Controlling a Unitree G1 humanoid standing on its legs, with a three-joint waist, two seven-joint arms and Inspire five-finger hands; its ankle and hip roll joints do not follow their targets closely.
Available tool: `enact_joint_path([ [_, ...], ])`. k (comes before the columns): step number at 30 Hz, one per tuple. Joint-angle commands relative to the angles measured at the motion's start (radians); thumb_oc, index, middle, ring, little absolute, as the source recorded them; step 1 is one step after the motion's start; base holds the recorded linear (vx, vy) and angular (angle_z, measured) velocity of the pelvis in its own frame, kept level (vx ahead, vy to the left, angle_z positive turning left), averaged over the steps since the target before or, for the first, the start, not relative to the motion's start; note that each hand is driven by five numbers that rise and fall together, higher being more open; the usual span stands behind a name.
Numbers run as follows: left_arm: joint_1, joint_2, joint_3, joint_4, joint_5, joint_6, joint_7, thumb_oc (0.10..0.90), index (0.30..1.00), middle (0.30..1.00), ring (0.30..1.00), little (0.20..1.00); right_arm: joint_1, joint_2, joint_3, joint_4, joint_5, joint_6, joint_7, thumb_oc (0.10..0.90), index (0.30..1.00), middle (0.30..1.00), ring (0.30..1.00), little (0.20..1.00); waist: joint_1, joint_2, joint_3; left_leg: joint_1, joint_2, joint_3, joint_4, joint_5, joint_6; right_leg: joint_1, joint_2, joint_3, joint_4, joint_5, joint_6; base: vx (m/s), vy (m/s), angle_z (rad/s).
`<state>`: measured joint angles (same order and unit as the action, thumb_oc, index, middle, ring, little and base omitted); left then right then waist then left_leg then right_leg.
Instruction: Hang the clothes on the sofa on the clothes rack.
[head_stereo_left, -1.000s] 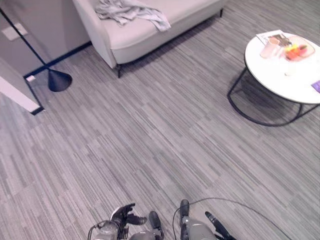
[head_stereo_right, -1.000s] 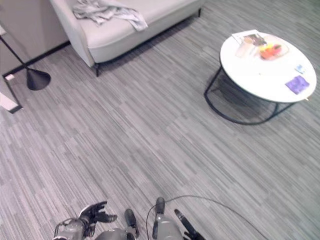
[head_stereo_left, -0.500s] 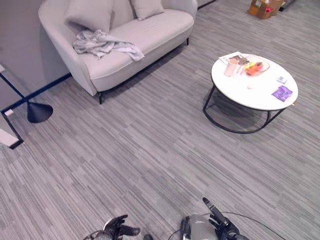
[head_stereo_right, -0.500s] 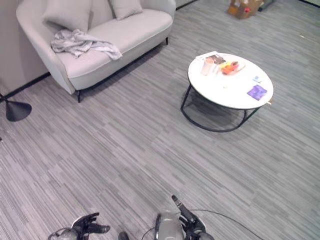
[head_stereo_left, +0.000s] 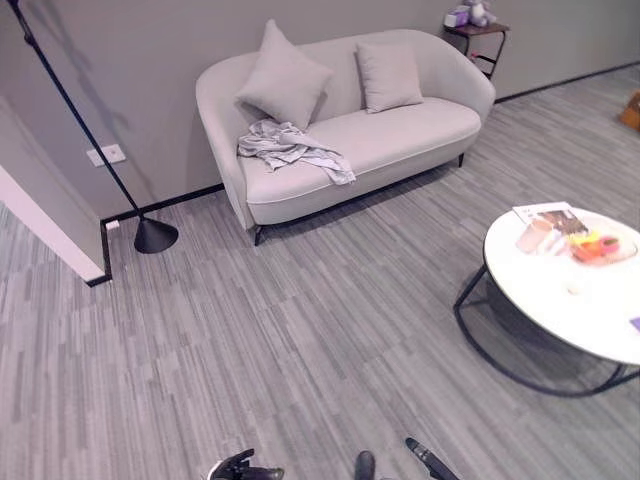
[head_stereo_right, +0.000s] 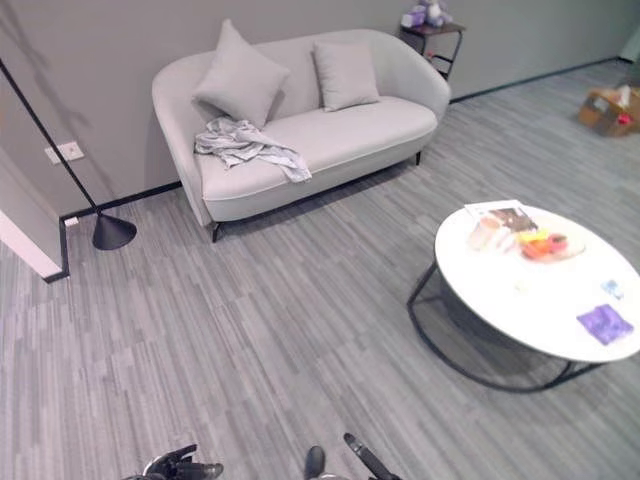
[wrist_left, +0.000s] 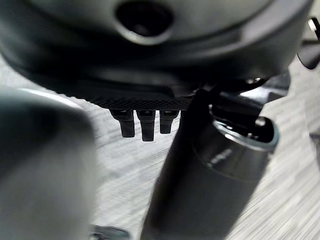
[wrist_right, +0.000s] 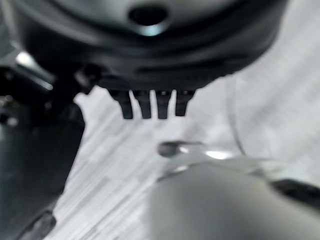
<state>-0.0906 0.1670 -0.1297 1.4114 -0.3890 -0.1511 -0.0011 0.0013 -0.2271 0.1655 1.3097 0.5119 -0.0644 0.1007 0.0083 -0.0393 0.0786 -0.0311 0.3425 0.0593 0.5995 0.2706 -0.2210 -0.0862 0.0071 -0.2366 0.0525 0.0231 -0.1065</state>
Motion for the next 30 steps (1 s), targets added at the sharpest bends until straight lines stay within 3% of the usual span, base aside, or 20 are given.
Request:
enact_joint_path([
  [1, -0.004, 0.008, -0.079, -0.034, 0.041, -0.015, -0.015, 0.800, 0.900, 0.900, 0.900, 0.900, 0.020, -0.046, 0.042, 0.016, -0.053, 0.002, -0.024, 0.800, 0.900, 0.900, 0.900, 0.900, 0.006, -0.014, 0.051, 0.002, -0.063, 0.204, 0.057, -0.142, 0.184, 0.163, -0.073, 0.060, -0.140, -0.024, 0.112, 0.19, -0.220, 0.23],
  [2, -0.001, 0.005, -0.088, -0.038, 0.045, -0.018, -0.016, 0.800, 0.900, 0.900, 0.900, 0.900, 0.014, -0.055, 0.043, 0.032, -0.068, 0.008, -0.023, 0.800, 0.900, 0.900, 0.900, 0.900, 0.017, -0.021, 0.058, -0.085, -0.116, 0.183, 0.088, -0.189, 0.189, 0.177, -0.076, 0.063, -0.140, -0.029, 0.113, 0.11, -0.123, 0.21],
  [3, -0.001, 0.005, -0.088, -0.038, 0.045, -0.018, -0.016, 0.800, 0.900, 0.900, 0.900, 0.900, 0.014, -0.055, 0.043, 0.032, -0.068, 0.008, -0.023, 0.800, 0.900, 0.900, 0.900, 0.900, 0.017, -0.021, 0.058, -0.085, -0.116, 0.183, 0.088, -0.189, 0.189, 0.177, -0.076, 0.063, -0.140, -0.029, 0.113, 0.30, -0.185, 0.08],
  [4, 0.005, 0.005, -0.078, -0.037, 0.025, -0.022, -0.015, 0.800, 0.900, 0.900, 0.900, 0.900, 0.002, -0.051, 0.045, 0.050, -0.066, 0.010, -0.013, 0.800, 0.900, 0.900, 0.900, 0.900, 0.027, -0.030, 0.055, -0.185, -0.207, 0.214, -0.108, -0.218, 0.182, 0.199, -0.084, 0.037, -0.140, -0.044, 0.133, 0.44, -0.126, 0.30],
  [5, 0.013, 0.008, -0.062, -0.037, 0.012, -0.022, -0.015, 0.800, 0.900, 0.900, 0.900, 0.900, -0.008, -0.047, 0.056, 0.053, -0.075, 0.001, -0.014, 0.800, 0.900, 0.900, 0.900, 0.900, 0.038, -0.022, 0.041, -0.183, -0.267, 0.229, -0.381, -0.192, 0.179, 0.212, -0.086, 0.018, -0.140, -0.061, 0.148, 0.44, -0.124, 0.40],
  [6, 0.014, 0.008, -0.062, -0.037, 0.012, -0.022, -0.015, 0.800, 0.900, 0.900, 0.900, 0.900, -0.007, -0.047, 0.057, 0.053, -0.075, 0.001, -0.014, 0.800, 0.900, 0.900, 0.900, 0.900, 0.036, -0.024, 0.042, -0.177, -0.273, 0.229, -0.393, -0.186, 0.180, 0.213, -0.089, 0.016, -0.140, -0.061, 0.149, 0.33, -0.011, 0.45],
  [8, 0.018, 0.006, -0.050, -0.028, 0.010, -0.024, -0.011, 0.800, 0.900, 0.900, 0.900, 0.900, -0.028, -0.040, 0.075, 0.041, -0.081, -0.005, -0.014, 0.800, 0.900, 0.900, 0.900, 0.900, 0.055, -0.006, 0.044, -0.180, -0.293, 0.181, -0.639, -0.097, 0.161, 0.255, -0.072, -0.004, -0.140, -0.083, 0.146, 0.35, -0.054, 0.15],
  [11, 0.070, 0.001, -0.005, 0.038, 0.030, -0.008, -0.016, 0.800, 0.900, 0.900, 0.900, 0.900, -0.031, 0.007, 0.125, -0.005, -0.114, -0.003, 0.004, 0.800, 0.900, 0.900, 0.900, 0.900, 0.078, 0.002, 0.013, -0.157, -0.296, 0.141, -0.687, -0.093, 0.168, 0.355, -0.041, 0.003, -0.134, -0.138, 0.144, 0.86, -0.092, -0.03],
  [13, 0.087, 0.013, 0.022, 0.059, 0.057, -0.002, -0.002, 0.800, 0.900, 0.900, 0.900, 0.900, -0.008, 0.041, 0.138, -0.020, -0.128, 0.000, 0.015, 0.800, 0.900, 0.900, 0.900, 0.900, 0.096, -0.029, -0.026, -0.095, -0.333, 0.167, -0.678, -0.105, 0.198, 0.371, -0.082, 0.004, -0.008, -0.166, 0.166, 0.74, 0.019, -0.35],
  [16, 0.074, 0.024, 0.008, 0.038, 0.081, -0.001, 0.006, 0.800, 0.900, 0.900, 0.900, 0.900, 0.011, 0.054, 0.131, -0.011, -0.124, 0.004, 0.020, 0.800, 0.900, 0.900, 0.900, 0.900, 0.081, -0.043, -0.046, -0.006, -0.392, 0.183, -0.687, -0.170, 0.251, 0.291, -0.147, 0.000, 0.283, -0.052, 0.231, 0.49, 0.129, -0.02],
  [17, 0.061, 0.029, -0.006, 0.024, 0.089, -0.003, 0.011, 0.800, 0.900, 0.900, 0.900, 0.900, 0.007, 0.046, 0.116, -0.011, -0.106, 0.001, 0.014, 0.800, 0.900, 0.900, 0.900, 0.900, 0.068, -0.041, -0.039, 0.024, -0.414, 0.184, -0.687, -0.197, 0.272, 0.249, -0.179, 0.001, 0.405, 0.033, 0.257, 0.47, 0.221, 0.20],
  [18, 0.022, 0.044, -0.040, -0.015, 0.088, -0.004, 0.027, 0.800, 0.900, 0.900, 0.900, 0.900, -0.008, 0.034, 0.090, -0.020, -0.081, -0.002, -0.003, 0.800, 0.900, 0.900, 0.900, 0.900, 0.042, -0.025, -0.009, 0.084, -0.432, 0.188, -0.687, -0.230, 0.308, 0.136, -0.241, 0.007, 0.626, 0.125, 0.275, 0.42, 0.196, 0.24],
  [20, -0.009, 0.055, -0.070, -0.037, 0.094, -0.004, 0.033, 0.800, 0.900, 0.900, 0.900, 0.900, -0.014, 0.030, 0.091, -0.035, -0.088, 0.000, -0.008, 0.800, 0.900, 0.900, 0.900, 0.900, 0.023, -0.005, 0.006, 0.131, -0.430, 0.184, -0.687, -0.263, 0.329, 0.043, -0.273, -0.009, 0.739, 0.079, 0.255, 0.29, 0.084, 0.48],
  [22, -0.034, 0.058, -0.092, -0.049, 0.095, -0.009, 0.037, 0.800, 0.900, 0.900, 0.900, 0.900, -0.012, 0.024, 0.102, -0.053, -0.085, 0.000, -0.006, 0.800, 0.900, 0.900, 0.900, 0.900, 0.004, 0.009, 0.017, 0.164, -0.417, 0.167, -0.687, -0.276, 0.316, -0.014, -0.224, -0.007, 0.646, 0.000, 0.226, 0.30, -0.123, 0.49],
  [24, -0.045, 0.061, -0.103, -0.057, 0.103, -0.017, 0.040, 0.800, 0.900, 0.900, 0.900, 0.900, -0.012, 0.018, 0.110, -0.065, -0.076, 0.000, -0.005, 0.800, 0.900, 0.900, 0.900, 0.900, -0.008, 0.022, 0.026, 0.182, -0.395, 0.159, -0.679, -0.289, 0.298, 0.003, -0.174, 0.002, 0.443, -0.036, 0.215, 0.29, -0.227, 0.23],
  [25, -0.055, 0.060, -0.112, -0.054, 0.114, -0.019, 0.045, 0.800, 0.900, 0.900, 0.900, 0.900, -0.015, 0.017, 0.112, -0.065, -0.070, 0.001, -0.008, 0.800, 0.900, 0.900, 0.900, 0.900, -0.012, 0.025, 0.029, 0.186, -0.385, 0.153, -0.674, -0.299, 0.286, 0.008, -0.153, 0.027, 0.273, -0.037, 0.210, 0.27, -0.256, 0.24],
  [27, -0.077, 0.051, -0.122, -0.043, 0.135, -0.026, 0.048, 0.800, 0.900, 0.900, 0.900, 0.900, -0.017, 0.017, 0.108, -0.052, -0.059, 0.007, -0.006, 0.800, 0.900, 0.900, 0.900, 0.900, -0.020, 0.018, 0.029, 0.201, -0.380, 0.137, -0.678, -0.320, 0.269, 0.000, -0.144, 0.136, -0.005, 0.032, 0.223, 0.25, -0.227, 0.23],
  [28, -0.077, 0.051, -0.122, -0.043, 0.135, -0.026, 0.048, 0.800, 0.900, 0.900, 0.900, 0.900, -0.017, 0.017, 0.108, -0.052, -0.059, 0.007, -0.006, 0.800, 0.900, 0.900, 0.900, 0.900, -0.018, 0.018, 0.028, 0.200, -0.380, 0.138, -0.678, -0.320, 0.269, 0.000, -0.144, 0.138, -0.008, 0.034, 0.223, 0.31, -0.237, 0.41],
  [29, -0.078, 0.044, -0.116, -0.028, 0.141, -0.032, 0.050, 0.800, 0.900, 0.900, 0.900, 0.900, -0.015, 0.021, 0.105, -0.044, -0.067, 0.014, 0.003, 0.800, 0.900, 0.900, 0.900, 0.900, -0.024, 0.009, 0.028, 0.226, -0.374, 0.132, -0.680, -0.344, 0.257, -0.034, -0.152, 0.220, -0.102, 0.087, 0.248, 0.45, -0.327, 0.48],
  [30, -0.059, 0.035, -0.100, -0.010, 0.143, -0.029, 0.045, 0.800, 0.900, 0.900, 0.900, 0.900, -0.004, 0.020, 0.096, -0.033, -0.075, 0.019, 0.009, 0.800, 0.900, 0.900, 0.900, 0.900, -0.024, -0.004, 0.021, 0.252, -0.369, 0.118, -0.657, -0.377, 0.251, -0.033, -0.156, 0.226, -0.095, 0.101, 0.251, 0.46, -0.327, 0.43],
])
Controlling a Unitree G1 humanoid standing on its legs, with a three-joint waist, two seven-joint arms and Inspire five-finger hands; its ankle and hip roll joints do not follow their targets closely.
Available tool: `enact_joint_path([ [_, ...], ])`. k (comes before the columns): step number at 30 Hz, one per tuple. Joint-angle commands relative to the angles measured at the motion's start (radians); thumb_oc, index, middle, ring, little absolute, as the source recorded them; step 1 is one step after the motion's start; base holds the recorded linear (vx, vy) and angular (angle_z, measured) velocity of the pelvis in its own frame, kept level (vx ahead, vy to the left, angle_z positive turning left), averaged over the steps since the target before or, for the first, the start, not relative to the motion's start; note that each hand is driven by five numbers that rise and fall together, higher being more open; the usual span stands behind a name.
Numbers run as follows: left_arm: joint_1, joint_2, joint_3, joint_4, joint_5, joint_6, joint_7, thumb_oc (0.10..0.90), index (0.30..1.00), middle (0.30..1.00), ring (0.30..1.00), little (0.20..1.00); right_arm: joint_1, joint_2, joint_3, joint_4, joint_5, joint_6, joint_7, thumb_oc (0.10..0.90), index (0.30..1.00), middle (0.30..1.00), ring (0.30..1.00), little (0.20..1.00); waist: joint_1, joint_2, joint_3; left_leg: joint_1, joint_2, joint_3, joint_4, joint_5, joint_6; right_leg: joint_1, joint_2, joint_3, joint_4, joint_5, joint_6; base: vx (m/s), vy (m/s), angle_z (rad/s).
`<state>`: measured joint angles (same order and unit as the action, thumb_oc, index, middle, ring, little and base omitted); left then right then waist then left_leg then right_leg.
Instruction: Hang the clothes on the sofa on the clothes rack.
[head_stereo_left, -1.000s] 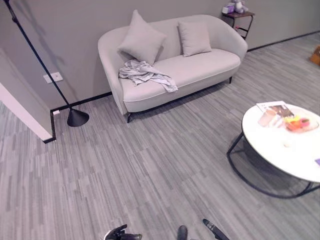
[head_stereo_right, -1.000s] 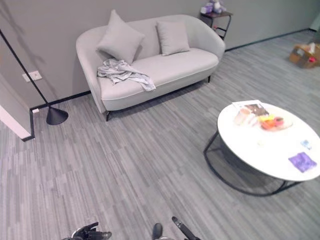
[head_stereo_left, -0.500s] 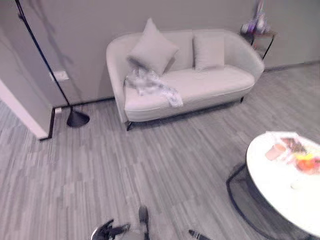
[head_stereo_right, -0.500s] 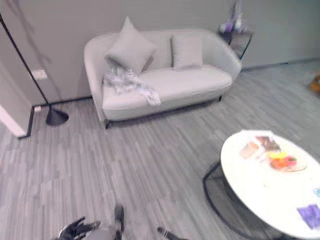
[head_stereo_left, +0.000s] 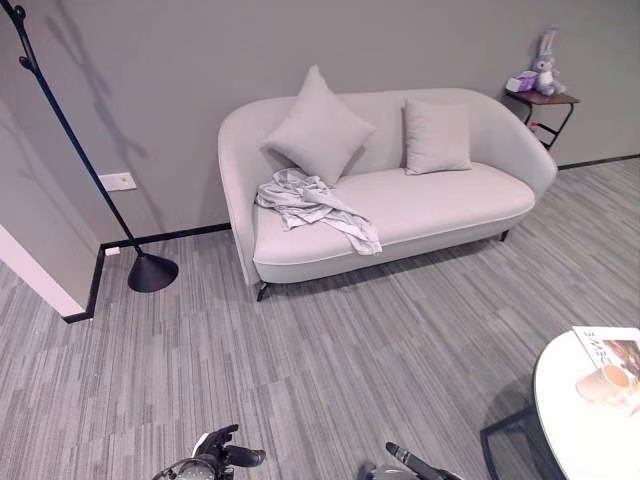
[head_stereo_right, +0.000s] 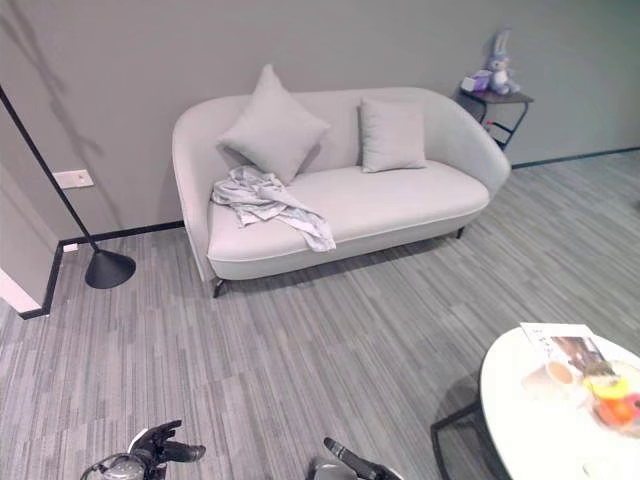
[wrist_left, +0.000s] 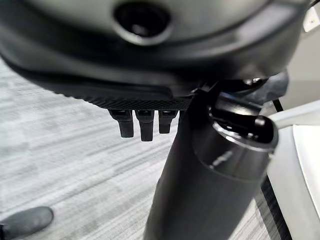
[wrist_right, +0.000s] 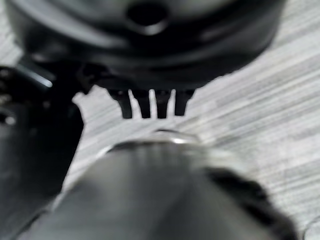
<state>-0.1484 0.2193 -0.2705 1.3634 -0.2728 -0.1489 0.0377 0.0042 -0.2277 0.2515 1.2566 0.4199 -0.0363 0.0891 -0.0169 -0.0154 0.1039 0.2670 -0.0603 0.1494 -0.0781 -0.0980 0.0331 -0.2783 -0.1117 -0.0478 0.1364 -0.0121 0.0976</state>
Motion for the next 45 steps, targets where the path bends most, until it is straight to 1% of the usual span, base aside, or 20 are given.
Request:
enact_joint_path([
  [1, -0.001, -0.017, 0.041, 0.038, 0.027, -0.031, 0.007, 0.800, 0.900, 0.900, 0.900, 0.900, -0.007, 0.020, 0.010, 0.020, 0.017, -0.009, 0.021, 0.800, 0.900, 0.900, 0.900, 0.900, 0.000, -0.028, -0.004, -0.046, 0.034, 0.027, 0.022, -0.008, -0.003, 0.160, -0.038, 0.036, -0.179, 0.136, 0.047, 0.42, -0.321, 0.24],
  [4, 0.041, -0.028, 0.088, 0.067, 0.012, -0.027, 0.007, 0.800, 0.900, 0.900, 0.900, 0.900, 0.003, 0.015, 0.006, 0.035, 0.003, -0.008, 0.025, 0.800, 0.900, 0.900, 0.900, 0.900, 0.006, -0.047, -0.027, -0.022, 0.074, -0.004, 0.081, -0.037, -0.020, 0.193, -0.015, 0.031, -0.140, 0.118, 0.028, 0.35, -0.309, 0.47],
  [6, 0.056, -0.034, 0.112, 0.076, -0.020, -0.026, 0.007, 0.800, 0.900, 0.900, 0.900, 0.900, 0.003, 0.007, 0.009, 0.038, -0.006, -0.014, 0.021, 0.800, 0.900, 0.900, 0.900, 0.900, 0.010, -0.048, -0.036, -0.044, 0.096, -0.018, 0.140, -0.007, -0.037, 0.216, 0.003, 0.019, -0.151, 0.113, 0.013, 0.35, -0.358, 0.61],
  [11, 0.096, -0.041, 0.152, 0.054, -0.059, -0.023, 0.023, 0.800, 0.900, 0.900, 0.900, 0.900, 0.022, -0.046, 0.025, -0.082, -0.098, -0.036, -0.035, 0.800, 0.900, 0.900, 0.900, 0.900, 0.028, -0.083, -0.009, -0.260, 0.201, -0.032, 0.669, 0.188, -0.077, 0.371, 0.073, -0.063, -0.224, 0.034, -0.078, 0.32, -0.449, 0.32],
  [14, 0.098, -0.047, 0.114, 0.030, -0.021, -0.021, 0.033, 0.800, 0.900, 0.900, 0.900, 0.900, 0.019, -0.072, -0.008, -0.074, -0.099, -0.030, -0.076, 0.800, 0.900, 0.900, 0.900, 0.900, 0.026, -0.086, 0.028, -0.387, 0.271, 0.045, 0.816, 0.179, -0.072, 0.425, 0.090, -0.090, -0.224, -0.007, -0.104, 0.27, -0.312, 0.30],
  [16, 0.100, -0.050, 0.077, 0.020, 0.015, -0.023, 0.039, 0.800, 0.900, 0.900, 0.900, 0.900, 0.009, -0.087, -0.044, -0.050, -0.072, -0.034, -0.106, 0.800, 0.900, 0.900, 0.900, 0.900, 0.019, -0.088, 0.032, -0.454, 0.243, 0.081, 0.732, 0.137, -0.075, 0.432, 0.073, -0.105, -0.224, -0.021, -0.097, 0.19, -0.064, 0.31],
  [18, 0.103, -0.047, 0.071, 0.013, 0.015, -0.024, 0.034, 0.800, 0.900, 0.900, 0.900, 0.900, 0.004, -0.110, -0.078, -0.082, -0.028, -0.046, -0.108, 0.800, 0.900, 0.900, 0.900, 0.900, 0.011, -0.081, 0.021, -0.457, 0.189, 0.119, 0.471, 0.112, -0.070, 0.423, 0.049, -0.115, -0.224, -0.022, -0.073, 0.19, 0.071, 0.22],
  [19, 0.103, -0.045, 0.075, 0.018, 0.011, -0.023, 0.031, 0.800, 0.900, 0.900, 0.900, 0.900, 0.004, -0.119, -0.090, -0.100, -0.018, -0.055, -0.117, 0.800, 0.900, 0.900, 0.900, 0.900, 0.009, -0.071, 0.014, -0.451, 0.160, 0.127, 0.291, 0.155, -0.083, 0.424, 0.047, -0.124, -0.224, -0.026, -0.063, 0.15, 0.077, 0.30],
  [20, 0.103, -0.045, 0.075, 0.018, 0.011, -0.023, 0.031, 0.800, 0.900, 0.900, 0.900, 0.900, 0.005, -0.120, -0.090, -0.101, -0.018, -0.055, -0.117, 0.800, 0.900, 0.900, 0.900, 0.900, 0.008, -0.074, 0.014, -0.440, 0.153, 0.129, 0.272, 0.165, -0.081, 0.426, 0.042, -0.125, -0.224, -0.027, -0.062, 0.20, 0.050, 0.26],
  [22, 0.103, -0.048, 0.089, 0.023, 0.007, -0.018, 0.038, 0.800, 0.900, 0.900, 0.900, 0.900, 0.004, -0.146, -0.116, -0.181, -0.055, -0.062, -0.169, 0.800, 0.900, 0.900, 0.900, 0.900, 0.013, -0.056, 0.011, -0.444, 0.149, 0.125, 0.008, 0.253, -0.101, 0.452, 0.052, -0.151, -0.224, -0.054, -0.060, 0.27, 0.012, 0.07],
  [25, 0.140, -0.070, 0.120, 0.045, 0.000, -0.011, 0.042, 0.800, 0.900, 0.900, 0.900, 0.900, 0.025, -0.177, -0.169, -0.351, -0.111, -0.069, -0.219, 0.800, 0.900, 0.900, 0.900, 0.900, 0.006, -0.030, -0.014, -0.422, 0.140, 0.078, -0.009, 0.232, -0.093, 0.503, 0.064, -0.141, -0.218, -0.086, -0.043, 0.49, 0.080, -0.05],
  [27, 0.155, -0.064, 0.147, 0.030, 0.011, -0.004, 0.034, 0.800, 0.900, 0.900, 0.900, 0.900, 0.085, -0.186, -0.208, -0.539, -0.185, -0.068, -0.230, 0.800, 0.900, 0.900, 0.900, 0.900, 0.007, -0.037, -0.038, -0.360, 0.107, 0.119, -0.009, 0.233, -0.066, 0.504, 0.030, -0.132, -0.069, -0.143, -0.036, 0.67, 0.163, -0.42],
  [28, 0.151, -0.064, 0.146, 0.015, 0.026, -0.005, 0.037, 0.800, 0.900, 0.900, 0.900, 0.900, 0.086, -0.188, -0.212, -0.567, -0.231, -0.068, -0.245, 0.800, 0.900, 0.900, 0.900, 0.900, 0.008, -0.041, -0.044, -0.336, 0.088, 0.129, -0.009, 0.213, -0.050, 0.486, 0.012, -0.140, 0.007, -0.128, -0.011, 0.60, 0.284, -0.41],
  [29, 0.134, -0.047, 0.124, -0.068, 0.067, -0.005, 0.044, 0.800, 0.900, 0.900, 0.900, 0.900, 0.078, -0.220, -0.217, -0.688, -0.382, -0.048, -0.286, 0.800, 0.900, 0.900, 0.900, 0.900, -0.005, -0.034, -0.028, -0.257, 0.043, 0.139, -0.009, 0.152, 0.005, 0.369, -0.050, -0.131, 0.296, -0.026, 0.040, 0.45, 0.245, -0.22],
  [34, 0.084, -0.025, 0.029, -0.137, 0.178, -0.006, 0.040, 0.800, 0.900, 0.900, 0.900, 0.900, 0.070, -0.255, -0.245, -0.809, -0.489, -0.051, -0.332, 0.800, 0.900, 0.900, 0.900, 0.900, -0.035, -0.020, 0.001, -0.168, 0.013, 0.156, -0.009, 0.091, 0.049, 0.245, -0.117, -0.146, 0.535, 0.052, 0.063, 0.27, 0.131, 0.14],
  [36, 0.067, -0.012, 0.016, -0.164, 0.191, -0.017, 0.044, 0.800, 0.900, 0.900, 0.900, 0.900, 0.080, -0.270, -0.257, -0.852, -0.525, -0.048, -0.340, 0.800, 0.900, 0.900, 0.900, 0.900, -0.046, -0.006, 0.006, -0.145, 0.017, 0.141, -0.009, 0.079, 0.042, 0.204, -0.099, -0.158, 0.477, 0.004, 0.043, 0.29, -0.031, 0.41],
  [37, 0.061, -0.006, 0.008, -0.189, 0.199, -0.024, 0.044, 0.800, 0.900, 0.900, 0.900, 0.900, 0.083, -0.297, -0.272, -0.885, -0.573, -0.038, -0.351, 0.800, 0.900, 0.900, 0.900, 0.900, -0.053, 0.006, 0.009, -0.133, 0.027, 0.127, -0.009, 0.069, 0.031, 0.193, -0.067, -0.153, 0.344, -0.039, 0.027, 0.47, -0.378, 0.54],
  [38, 0.042, -0.017, 0.025, -0.159, 0.208, -0.030, 0.062, 0.800, 0.900, 0.900, 0.900, 0.900, 0.089, -0.328, -0.318, -0.892, -0.626, -0.028, -0.393, 0.800, 0.900, 0.900, 0.900, 0.900, -0.056, 0.001, 0.008, -0.121, 0.044, 0.107, -0.009, 0.047, 0.007, 0.197, -0.015, -0.047, -0.119, 0.067, 0.040, 0.47, -0.428, 0.49],
  [42, 0.048, -0.028, 0.060, -0.114, 0.209, -0.030, 0.064, 0.800, 0.900, 0.900, 0.900, 0.900, 0.099, -0.351, -0.321, -0.895, -0.647, -0.024, -0.370, 0.800, 0.900, 0.900, 0.900, 0.900, -0.058, -0.015, 0.001, -0.082, 0.051, 0.088, -0.009, 0.017, -0.003, 0.190, -0.011, 0.007, -0.161, 0.099, 0.054, 0.31, -0.283, 0.53],
  [45, 0.100, -0.041, 0.092, -0.097, 0.203, -0.028, 0.061, 0.800, 0.900, 0.900, 0.900, 0.900, 0.108, -0.375, -0.336, -0.859, -0.619, -0.040, -0.357, 0.800, 0.900, 0.900, 0.900, 0.900, -0.039, -0.031, -0.026, -0.060, 0.082, 0.064, 0.061, -0.011, -0.027, 0.253, 0.021, -0.008, -0.174, 0.079, 0.023, 0.29, -0.286, 0.53],
])
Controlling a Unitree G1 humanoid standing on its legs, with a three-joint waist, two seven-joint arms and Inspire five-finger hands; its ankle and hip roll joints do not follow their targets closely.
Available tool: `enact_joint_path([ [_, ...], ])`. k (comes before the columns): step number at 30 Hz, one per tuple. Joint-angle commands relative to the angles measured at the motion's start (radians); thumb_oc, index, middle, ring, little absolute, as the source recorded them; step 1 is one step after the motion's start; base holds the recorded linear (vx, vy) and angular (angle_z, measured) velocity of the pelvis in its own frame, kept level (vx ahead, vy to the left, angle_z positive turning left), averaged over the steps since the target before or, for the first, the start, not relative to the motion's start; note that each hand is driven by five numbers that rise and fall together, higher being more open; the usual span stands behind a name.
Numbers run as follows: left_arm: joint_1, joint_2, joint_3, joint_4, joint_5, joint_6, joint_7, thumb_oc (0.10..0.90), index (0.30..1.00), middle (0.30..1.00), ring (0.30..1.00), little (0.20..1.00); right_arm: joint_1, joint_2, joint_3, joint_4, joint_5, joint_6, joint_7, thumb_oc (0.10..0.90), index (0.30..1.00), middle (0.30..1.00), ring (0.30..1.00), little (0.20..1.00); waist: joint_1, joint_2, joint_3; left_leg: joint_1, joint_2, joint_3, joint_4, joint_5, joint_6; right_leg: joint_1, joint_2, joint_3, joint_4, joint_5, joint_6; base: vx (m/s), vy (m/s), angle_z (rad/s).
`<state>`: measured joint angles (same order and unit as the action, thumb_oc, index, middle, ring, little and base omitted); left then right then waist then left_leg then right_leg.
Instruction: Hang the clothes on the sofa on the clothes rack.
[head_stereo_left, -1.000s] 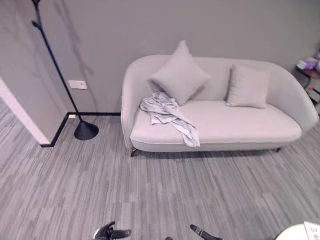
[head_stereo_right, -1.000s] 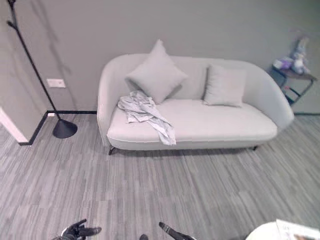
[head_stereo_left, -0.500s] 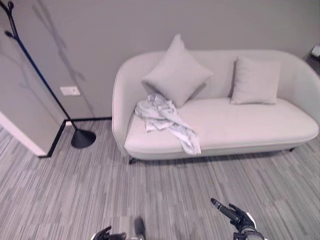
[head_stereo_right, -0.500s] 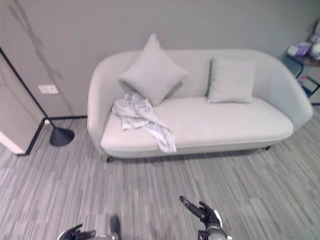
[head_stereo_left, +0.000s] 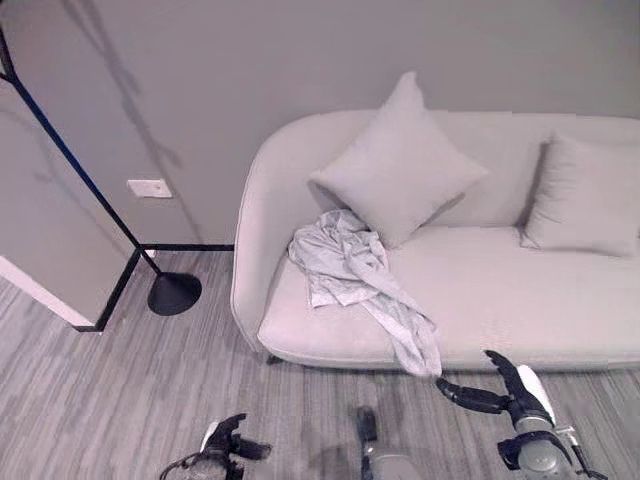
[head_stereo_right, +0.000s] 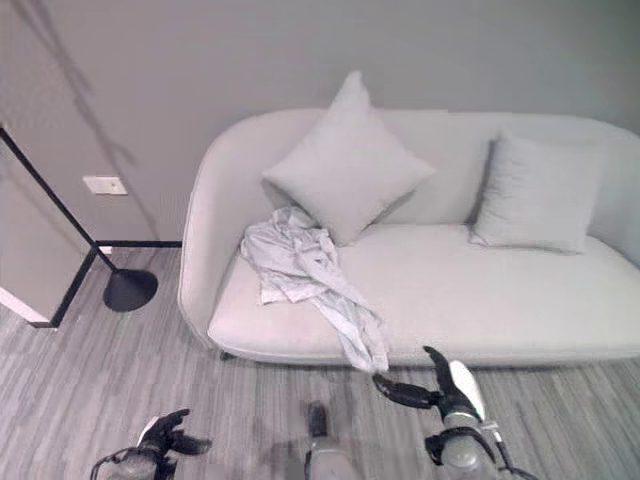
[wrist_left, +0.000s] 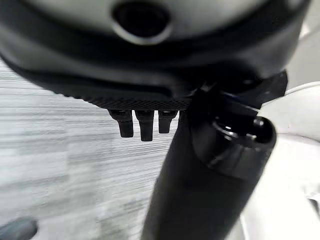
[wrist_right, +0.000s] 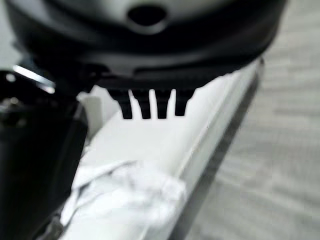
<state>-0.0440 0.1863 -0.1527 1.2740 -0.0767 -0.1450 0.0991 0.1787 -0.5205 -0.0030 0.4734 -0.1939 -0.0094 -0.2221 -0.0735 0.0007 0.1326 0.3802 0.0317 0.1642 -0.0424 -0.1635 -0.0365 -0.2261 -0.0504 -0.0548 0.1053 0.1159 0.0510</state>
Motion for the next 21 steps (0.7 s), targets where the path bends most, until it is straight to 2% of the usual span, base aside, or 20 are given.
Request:
enact_joint_path([
  [1, 0.000, -0.012, -0.028, -0.006, -0.002, -0.033, -0.001, 0.800, 0.900, 0.900, 0.900, 0.900, -0.071, -0.085, -0.081, -0.072, -0.006, -0.069, -0.050, 0.800, 0.900, 0.900, 0.900, 0.900, 0.023, -0.051, -0.052, -0.198, 0.001, 0.040, 0.085, 0.055, 0.033, 0.220, -0.037, -0.013, -0.153, -0.055, 0.063, 0.23, -0.309, 0.35],
  [3, 0.002, -0.022, -0.031, 0.000, -0.015, -0.030, 0.000, 0.800, 0.900, 0.900, 0.900, 0.900, -0.084, -0.100, -0.082, -0.056, -0.012, -0.065, -0.063, 0.800, 0.900, 0.900, 0.900, 0.900, 0.030, -0.059, -0.042, -0.275, 0.022, 0.010, 0.244, 0.085, 0.008, 0.267, -0.026, -0.041, -0.181, -0.071, 0.035, 0.17, -0.283, 0.47],
  [4, -0.002, -0.023, -0.041, -0.005, -0.018, -0.030, 0.005, 0.800, 0.900, 0.900, 0.900, 0.900, -0.088, -0.106, -0.083, -0.061, -0.012, -0.062, -0.072, 0.800, 0.900, 0.900, 0.900, 0.900, 0.043, -0.069, -0.026, -0.323, 0.025, -0.008, 0.344, 0.125, -0.004, 0.289, -0.025, -0.050, -0.187, -0.078, 0.019, 0.11, -0.259, 0.36],
  [6, -0.011, -0.025, -0.057, -0.011, -0.020, -0.029, 0.017, 0.800, 0.900, 0.900, 0.900, 0.900, -0.101, -0.116, -0.082, -0.055, -0.015, -0.058, -0.092, 0.800, 0.900, 0.900, 0.900, 0.900, 0.044, -0.083, -0.002, -0.431, 0.045, -0.035, 0.536, 0.170, -0.020, 0.317, -0.017, -0.086, -0.193, -0.094, -0.008, 0.08, -0.236, 0.25],
  [7, -0.018, -0.028, -0.069, -0.017, -0.019, -0.030, 0.027, 0.800, 0.900, 0.900, 0.900, 0.900, -0.108, -0.120, -0.081, -0.042, -0.019, -0.055, -0.107, 0.800, 0.900, 0.900, 0.900, 0.900, 0.045, -0.092, 0.008, -0.467, 0.063, -0.022, 0.550, 0.181, -0.018, 0.329, -0.020, -0.108, -0.193, -0.105, -0.013, 0.09, -0.168, 0.44],
  [9, -0.018, -0.040, -0.099, -0.027, 0.006, -0.028, 0.027, 0.800, 0.900, 0.900, 0.900, 0.900, -0.101, -0.113, -0.089, -0.019, -0.006, -0.047, -0.126, 0.800, 0.900, 0.900, 0.900, 0.900, 0.037, -0.093, 0.000, -0.441, 0.117, 0.063, 0.386, 0.160, -0.015, 0.339, -0.036, -0.143, -0.193, -0.124, -0.003, 0.16, -0.041, 0.61],
  [10, -0.020, -0.054, -0.118, -0.020, 0.024, -0.025, 0.016, 0.800, 0.900, 0.900, 0.900, 0.900, -0.099, -0.122, -0.089, -0.016, -0.011, -0.044, -0.133, 0.800, 0.900, 0.900, 0.900, 0.900, 0.035, -0.084, -0.009, -0.410, 0.131, 0.100, 0.243, 0.158, -0.030, 0.353, -0.041, -0.166, -0.193, -0.150, 0.011, 0.22, 0.050, 0.54],
  [11, -0.013, -0.048, -0.124, -0.022, 0.041, -0.027, 0.012, 0.800, 0.900, 0.900, 0.900, 0.900, -0.109, -0.116, -0.090, -0.011, 0.004, -0.049, -0.131, 0.800, 0.900, 0.900, 0.900, 0.900, 0.033, -0.071, -0.018, -0.363, 0.126, 0.116, 0.131, 0.153, -0.031, 0.351, -0.041, -0.163, -0.193, -0.156, 0.018, 0.22, 0.067, 0.44],
  [13, -0.007, -0.045, -0.141, -0.001, 0.075, -0.017, 0.003, 0.800, 0.900, 0.900, 0.900, 0.900, -0.106, -0.097, -0.091, 0.018, 0.029, -0.052, -0.133, 0.800, 0.900, 0.900, 0.900, 0.900, 0.019, -0.051, -0.040, -0.322, 0.123, 0.121, 0.010, 0.184, -0.041, 0.342, -0.037, -0.176, -0.193, -0.169, 0.025, 0.19, 0.096, 0.32],
  [14, -0.005, -0.039, -0.152, 0.004, 0.104, -0.014, 0.003, 0.800, 0.900, 0.900, 0.900, 0.900, -0.108, -0.078, -0.095, 0.036, 0.055, -0.059, -0.133, 0.800, 0.900, 0.900, 0.900, 0.900, 0.011, -0.044, -0.061, -0.310, 0.110, 0.131, -0.029, 0.209, -0.046, 0.336, -0.047, -0.186, -0.193, -0.160, 0.026, 0.22, 0.104, 0.09],
  [15, -0.003, -0.034, -0.156, 0.005, 0.117, -0.016, 0.000, 0.800, 0.900, 0.900, 0.900, 0.900, -0.105, -0.072, -0.097, 0.043, 0.067, -0.060, -0.130, 0.800, 0.900, 0.900, 0.900, 0.900, 0.009, -0.040, -0.068, -0.300, 0.105, 0.144, -0.045, 0.211, -0.047, 0.337, -0.052, -0.190, -0.193, -0.157, 0.029, 0.24, 0.113, 0.03],
  [16, 0.001, -0.023, -0.155, 0.008, 0.121, -0.019, 0.003, 0.800, 0.900, 0.900, 0.900, 0.900, -0.118, -0.058, -0.081, 0.078, 0.081, -0.062, -0.131, 0.800, 0.900, 0.900, 0.900, 0.900, 0.012, -0.030, -0.067, -0.295, 0.098, 0.157, -0.045, 0.206, -0.040, 0.335, -0.061, -0.198, -0.193, -0.145, 0.032, 0.13, 0.061, -0.11],
  [21, 0.002, -0.014, -0.139, 0.020, 0.106, -0.016, 0.009, 0.800, 0.900, 0.900, 0.900, 0.900, -0.155, -0.040, -0.051, 0.119, 0.106, -0.061, -0.122, 0.800, 0.900, 0.900, 0.900, 0.900, 0.023, -0.018, -0.058, -0.296, 0.089, 0.157, -0.045, 0.194, -0.038, 0.328, -0.080, -0.207, -0.193, -0.138, 0.044, 0.08, 0.042, -0.03],
])
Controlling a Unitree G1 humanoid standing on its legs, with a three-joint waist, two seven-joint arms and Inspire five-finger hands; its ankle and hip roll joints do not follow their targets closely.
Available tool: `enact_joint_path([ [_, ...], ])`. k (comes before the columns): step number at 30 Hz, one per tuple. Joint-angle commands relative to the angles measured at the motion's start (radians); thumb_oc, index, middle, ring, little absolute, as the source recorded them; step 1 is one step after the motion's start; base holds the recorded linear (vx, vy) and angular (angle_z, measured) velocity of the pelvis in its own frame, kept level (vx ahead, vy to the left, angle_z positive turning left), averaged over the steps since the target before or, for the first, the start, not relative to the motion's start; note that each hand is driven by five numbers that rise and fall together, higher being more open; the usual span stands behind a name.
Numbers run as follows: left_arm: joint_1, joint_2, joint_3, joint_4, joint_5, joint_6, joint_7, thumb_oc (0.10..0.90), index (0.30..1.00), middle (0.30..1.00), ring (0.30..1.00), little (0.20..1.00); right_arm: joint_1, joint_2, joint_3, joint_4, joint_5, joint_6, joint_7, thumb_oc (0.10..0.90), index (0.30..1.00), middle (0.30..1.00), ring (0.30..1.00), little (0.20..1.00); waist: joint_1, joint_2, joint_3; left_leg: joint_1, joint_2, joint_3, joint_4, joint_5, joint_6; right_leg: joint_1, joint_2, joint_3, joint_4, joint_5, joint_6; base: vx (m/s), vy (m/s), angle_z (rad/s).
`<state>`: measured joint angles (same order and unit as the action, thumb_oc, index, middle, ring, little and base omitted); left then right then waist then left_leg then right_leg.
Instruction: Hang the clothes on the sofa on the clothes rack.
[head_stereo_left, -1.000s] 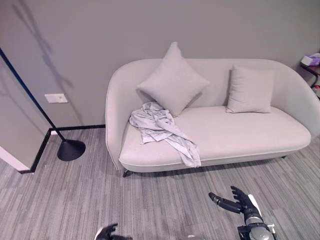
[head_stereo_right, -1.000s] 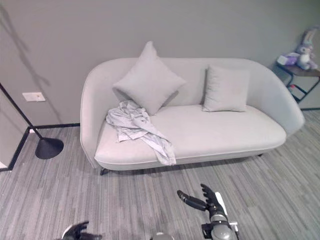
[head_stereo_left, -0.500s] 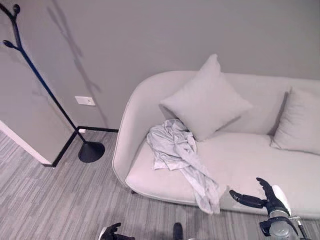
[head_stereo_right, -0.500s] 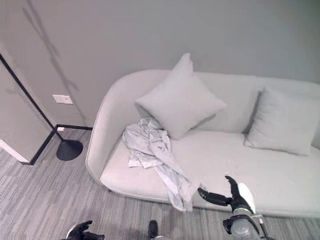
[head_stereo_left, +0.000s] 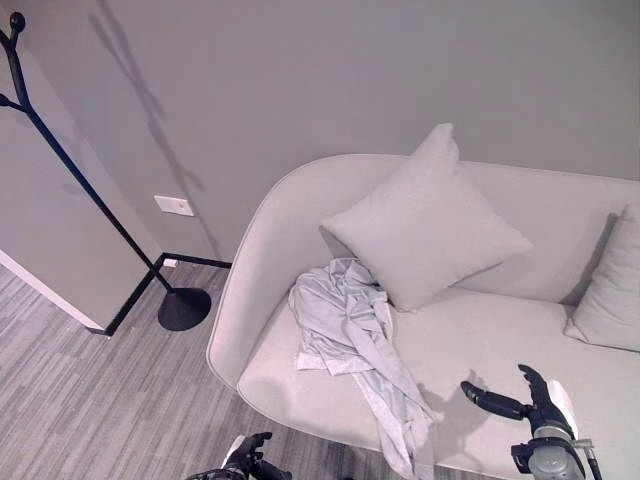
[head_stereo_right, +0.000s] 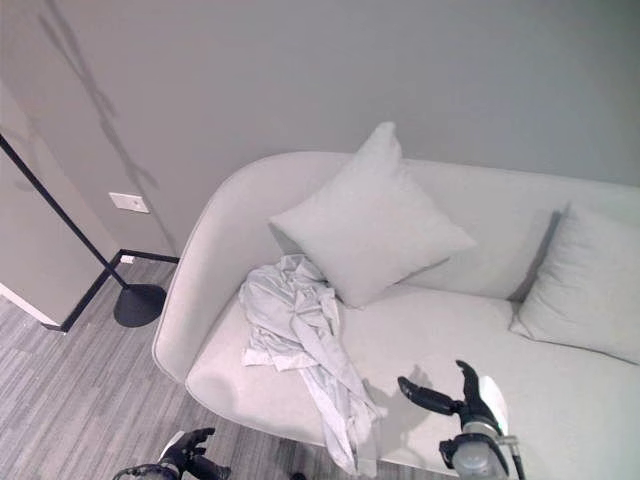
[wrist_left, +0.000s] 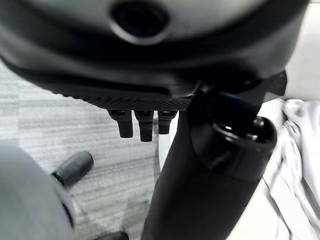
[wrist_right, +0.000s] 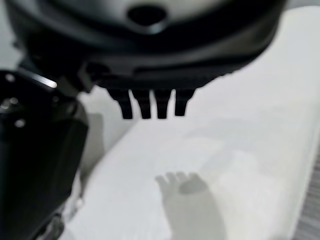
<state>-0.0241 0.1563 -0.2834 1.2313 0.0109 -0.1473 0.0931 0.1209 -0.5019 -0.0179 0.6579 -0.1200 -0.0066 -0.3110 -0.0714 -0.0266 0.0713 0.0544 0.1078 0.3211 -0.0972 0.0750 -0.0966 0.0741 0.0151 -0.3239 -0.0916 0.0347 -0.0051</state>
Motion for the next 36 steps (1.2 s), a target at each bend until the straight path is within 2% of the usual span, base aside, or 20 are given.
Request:
enact_joint_path([
  [1, -0.017, 0.017, -0.011, 0.065, 0.023, -0.015, 0.015, 0.800, 0.900, 0.900, 0.900, 0.900, -0.107, -0.056, -0.030, -0.055, 0.041, -0.065, -0.031, 0.800, 0.900, 0.900, 0.900, 0.900, 0.023, 0.011, 0.006, 0.030, 0.011, 0.002, 0.010, -0.047, 0.023, 0.026, -0.148, 0.060, 0.004, -0.054, 0.103, 0.08, 0.025, 0.00],
  [6, -0.026, 0.023, -0.028, 0.055, 0.031, -0.023, 0.017, 0.800, 0.900, 0.900, 0.900, 0.900, -0.170, -0.056, 0.002, -0.035, 0.068, -0.083, -0.031, 0.800, 0.900, 0.900, 0.900, 0.900, 0.036, 0.020, 0.031, -0.001, 0.003, -0.004, 0.010, -0.049, 0.026, -0.008, -0.164, 0.051, 0.004, -0.035, 0.118, 0.03, 0.012, 0.07],
  [13, -0.072, 0.039, -0.130, -0.005, 0.075, -0.059, 0.026, 0.800, 0.900, 0.900, 0.900, 0.900, -0.314, -0.085, 0.054, 0.026, 0.066, -0.103, -0.081, 0.800, 0.900, 0.900, 0.900, 0.900, 0.053, 0.037, 0.081, -0.078, -0.004, -0.025, 0.010, -0.034, 0.032, -0.087, -0.181, 0.043, 0.004, -0.006, 0.129, -0.04, 0.004, 0.17],
  [17, -0.111, 0.058, -0.180, -0.050, 0.079, -0.083, 0.046, 0.800, 0.900, 0.900, 0.900, 0.900, -0.449, -0.116, 0.100, 0.158, 0.062, -0.094, -0.129, 0.800, 0.900, 0.900, 0.900, 0.900, 0.075, 0.053, 0.119, -0.137, -0.009, -0.047, 0.010, -0.015, 0.029, -0.135, -0.191, 0.030, 0.004, 0.010, 0.132, -0.06, -0.016, 0.03],
  [23, -0.142, 0.085, -0.231, -0.084, 0.076, -0.100, 0.076, 0.800, 0.900, 0.900, 0.900, 0.900, -0.610, -0.154, 0.153, 0.294, 0.143, -0.104, -0.146, 0.800, 0.900, 0.900, 0.900, 0.900, 0.094, 0.073, 0.156, -0.198, -0.007, -0.066, 0.010, 0.010, 0.021, -0.189, -0.196, 0.028, 0.004, 0.024, 0.132, -0.02, -0.027, 0.13],
  [25, -0.156, 0.098, -0.253, -0.092, 0.066, -0.103, 0.089, 0.800, 0.900, 0.900, 0.900, 0.900, -0.703, -0.171, 0.199, 0.365, 0.184, -0.107, -0.138, 0.800, 0.900, 0.900, 0.900, 0.900, 0.106, 0.089, 0.180, -0.224, -0.005, -0.077, 0.010, 0.020, 0.016, -0.206, -0.196, 0.024, 0.004, 0.030, 0.127, 0.03, -0.044, 0.08],
  [26, -0.167, 0.103, -0.264, -0.094, 0.059, -0.108, 0.101, 0.800, 0.900, 0.900, 0.900, 0.900, -0.759, -0.177, 0.226, 0.405, 0.206, -0.110, -0.131, 0.800, 0.900, 0.900, 0.900, 0.900, 0.114, 0.101, 0.197, -0.230, -0.001, -0.090, 0.010, 0.015, 0.005, -0.219, -0.199, 0.029, 0.028, 0.012, 0.134, 0.00, -0.029, 0.11],
  [27, -0.170, 0.103, -0.262, -0.094, 0.058, -0.108, 0.101, 0.800, 0.900, 0.900, 0.900, 0.900, -0.764, -0.178, 0.228, 0.408, 0.207, -0.112, -0.131, 0.800, 0.900, 0.900, 0.900, 0.900, 0.112, 0.102, 0.199, -0.240, -0.002, -0.084, 0.010, 0.028, 0.013, -0.228, -0.200, 0.021, 0.028, 0.023, 0.126, 0.01, -0.043, 0.15],
  [28, -0.178, 0.110, -0.276, -0.113, 0.048, -0.115, 0.114, 0.800, 0.900, 0.900, 0.900, 0.900, -0.818, -0.180, 0.257, 0.444, 0.232, -0.117, -0.126, 0.800, 0.900, 0.900, 0.900, 0.900, 0.118, 0.116, 0.213, -0.257, 0.000, -0.093, 0.010, 0.035, 0.010, -0.247, -0.203, 0.017, 0.043, 0.017, 0.123, 0.03, -0.042, 0.17],
  [30, -0.180, 0.111, -0.294, -0.126, 0.041, -0.123, 0.130, 0.800, 0.900, 0.900, 0.900, 0.900, -0.891, -0.174, 0.298, 0.491, 0.256, -0.118, -0.113, 0.800, 0.900, 0.900, 0.900, 0.900, 0.130, 0.129, 0.228, -0.269, 0.001, -0.108, 0.010, 0.030, -0.002, -0.257, -0.201, 0.025, 0.046, 0.006, 0.131, 0.10, -0.048, 0.16],
  [32, -0.182, 0.105, -0.307, -0.131, 0.035, -0.124, 0.133, 0.800, 0.900, 0.900, 0.900, 0.900, -0.935, -0.153, 0.350, 0.532, 0.246, -0.109, -0.093, 0.800, 0.900, 0.900, 0.900, 0.900, 0.138, 0.134, 0.231, -0.284, 0.002, -0.112, 0.010, 0.032, -0.004, -0.264, -0.199, 0.024, 0.037, 0.013, 0.132, 0.05, -0.044, 0.06],
  [33, -0.179, 0.104, -0.325, -0.143, 0.040, -0.125, 0.141, 0.800, 0.900, 0.900, 0.900, 0.900, -0.983, -0.124, 0.409, 0.607, 0.213, -0.085, -0.068, 0.800, 0.900, 0.900, 0.900, 0.900, 0.152, 0.140, 0.234, -0.298, 0.002, -0.117, 0.010, 0.037, -0.008, -0.269, -0.195, 0.025, 0.023, 0.021, 0.133, 0.06, -0.061, 0.04],
  [35, -0.184, 0.109, -0.339, -0.162, 0.048, -0.131, 0.148, 0.800, 0.900, 0.900, 0.900, 0.900, -1.008, -0.103, 0.448, 0.671, 0.172, -0.063, -0.057, 0.800, 0.900, 0.900, 0.900, 0.900, 0.164, 0.148, 0.236, -0.314, 0.000, -0.123, 0.010, 0.041, -0.010, -0.276, -0.194, 0.024, 0.012, 0.027, 0.134, 0.04, -0.046, 0.15],
  [36, -0.186, 0.113, -0.344, -0.173, 0.050, -0.131, 0.150, 0.800, 0.900, 0.900, 0.900, 0.900, -1.020, -0.096, 0.461, 0.704, 0.160, -0.054, -0.049, 0.714, 0.771, 0.771, 0.771, 0.771, 0.170, 0.153, 0.236, -0.320, -0.001, -0.125, 0.010, 0.044, -0.011, -0.279, -0.194, 0.022, 0.008, 0.029, 0.134, 0.02, -0.029, 0.20],
])
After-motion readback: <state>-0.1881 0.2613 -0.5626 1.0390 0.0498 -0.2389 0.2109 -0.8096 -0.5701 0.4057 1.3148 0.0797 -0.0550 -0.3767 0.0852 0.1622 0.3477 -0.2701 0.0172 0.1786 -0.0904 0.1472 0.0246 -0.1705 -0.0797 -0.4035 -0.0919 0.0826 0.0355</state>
